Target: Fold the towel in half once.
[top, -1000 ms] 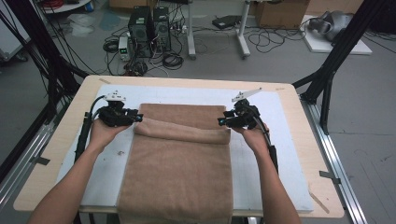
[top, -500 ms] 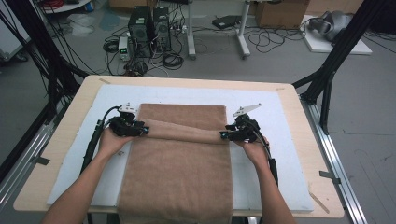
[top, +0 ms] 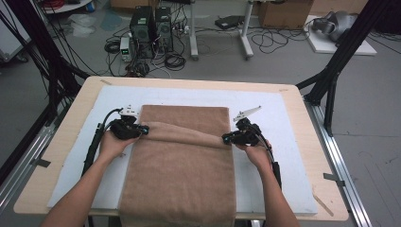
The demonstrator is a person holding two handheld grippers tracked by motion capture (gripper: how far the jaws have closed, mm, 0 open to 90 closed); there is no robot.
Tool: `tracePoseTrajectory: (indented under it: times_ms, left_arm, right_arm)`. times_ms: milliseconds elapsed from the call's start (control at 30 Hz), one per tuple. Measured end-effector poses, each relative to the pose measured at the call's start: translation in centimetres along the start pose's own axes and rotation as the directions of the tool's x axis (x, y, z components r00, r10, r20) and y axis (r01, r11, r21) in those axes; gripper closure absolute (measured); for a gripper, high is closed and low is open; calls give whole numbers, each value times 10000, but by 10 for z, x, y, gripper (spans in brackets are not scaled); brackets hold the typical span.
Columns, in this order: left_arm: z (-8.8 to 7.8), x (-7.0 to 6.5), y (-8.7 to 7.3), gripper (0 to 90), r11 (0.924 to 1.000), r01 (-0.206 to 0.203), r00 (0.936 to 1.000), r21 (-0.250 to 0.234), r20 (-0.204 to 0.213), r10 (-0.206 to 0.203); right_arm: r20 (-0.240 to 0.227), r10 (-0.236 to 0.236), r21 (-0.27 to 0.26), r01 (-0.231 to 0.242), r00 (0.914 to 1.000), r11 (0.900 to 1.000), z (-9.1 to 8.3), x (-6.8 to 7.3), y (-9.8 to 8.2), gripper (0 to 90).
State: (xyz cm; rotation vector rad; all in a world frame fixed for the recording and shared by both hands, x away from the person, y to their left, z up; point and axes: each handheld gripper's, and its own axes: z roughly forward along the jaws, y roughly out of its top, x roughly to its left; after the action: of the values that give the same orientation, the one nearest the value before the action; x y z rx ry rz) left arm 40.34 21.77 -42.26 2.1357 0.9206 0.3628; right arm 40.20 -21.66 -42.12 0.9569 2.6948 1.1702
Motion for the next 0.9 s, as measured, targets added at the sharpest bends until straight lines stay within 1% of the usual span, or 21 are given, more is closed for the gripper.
tracePoseTrajectory:
  times_ms: [67,100,133,233,300,333,433,467,500,533,567,633,667,700,733,800,867,900]
  left_arm:
    - [-7,-1,2,859,9996,6,10000,-279,36,-5]
    - [-12,-3,3,859,9992,-56,10000,-402,33,57]
    - [-17,-4,4,860,9986,-107,9999,-516,55,110]
    - [-31,-12,3,860,9947,-313,9995,-980,45,319]
    - [-38,-19,-4,860,9933,-442,9990,-1069,-20,442]
    - [-41,-22,-9,860,9923,-521,9986,-1122,-14,523]
    - [-51,-32,-27,850,9910,-684,9973,-1149,191,711]
    - [-54,-35,-33,849,9908,-723,9966,-1148,300,762]
    - [-58,-37,-39,844,9900,-800,9958,-1165,342,845]
    - [-62,-39,-44,819,9907,-844,9955,-1068,345,885]
    - [-66,-40,-48,770,9907,-832,9958,-1072,303,869]
    - [-76,-42,-55,724,9882,-812,9958,-1301,314,859]
    - [-80,-43,-57,710,9873,-803,9960,-1370,283,850]
    - [-83,-42,-58,704,9865,-804,9960,-1430,263,850]
    - [-84,-41,-58,700,9863,-784,9962,-1451,268,832]
    - [-85,-39,-56,684,9857,-786,9964,-1493,185,822]
    - [-83,-37,-54,675,9848,-635,9973,-1617,267,687]
    - [-82,-37,-53,671,9856,-642,9971,-1564,295,697]
  right_arm:
    - [-9,-193,-199,192,9998,9996,-4,3,2,841]
    - [-105,-142,-324,138,9998,9994,-7,5,2,842]
    - [-141,-241,-430,234,9996,9988,-9,6,3,842]
    - [-183,-371,-492,361,9991,9981,-18,11,4,842]
    - [-295,-541,-716,519,9981,9961,-24,17,2,842]
    - [-282,-744,-818,719,9968,9941,-27,22,1,842]
    - [-310,-1134,-779,1107,9931,9908,-33,35,-7,841]
    - [-376,-1160,-725,1131,9925,9909,-34,38,-11,837]
    - [-428,-1166,-627,1138,9923,9915,-35,40,-14,819]
    - [-496,-1186,-527,1159,9917,9919,-35,42,-18,766]
    - [-467,-1254,-414,1235,9910,9915,-34,44,-21,731]
    - [-357,-1427,-231,1419,9891,9896,-36,50,-25,697]
    - [-295,-1489,-312,1480,9884,9885,-37,52,-26,693]
    - [-341,-1457,-418,1442,9887,9887,-38,53,-27,690]
    - [-339,-1456,-498,1438,9888,9884,-39,54,-28,687]
    - [-301,-1492,-460,1478,9883,9880,-37,53,-27,675]
    - [-225,-1421,-479,1409,9896,9889,-37,51,-26,675]
    - [-206,-1408,-536,1396,9898,9888,-36,50,-26,673]
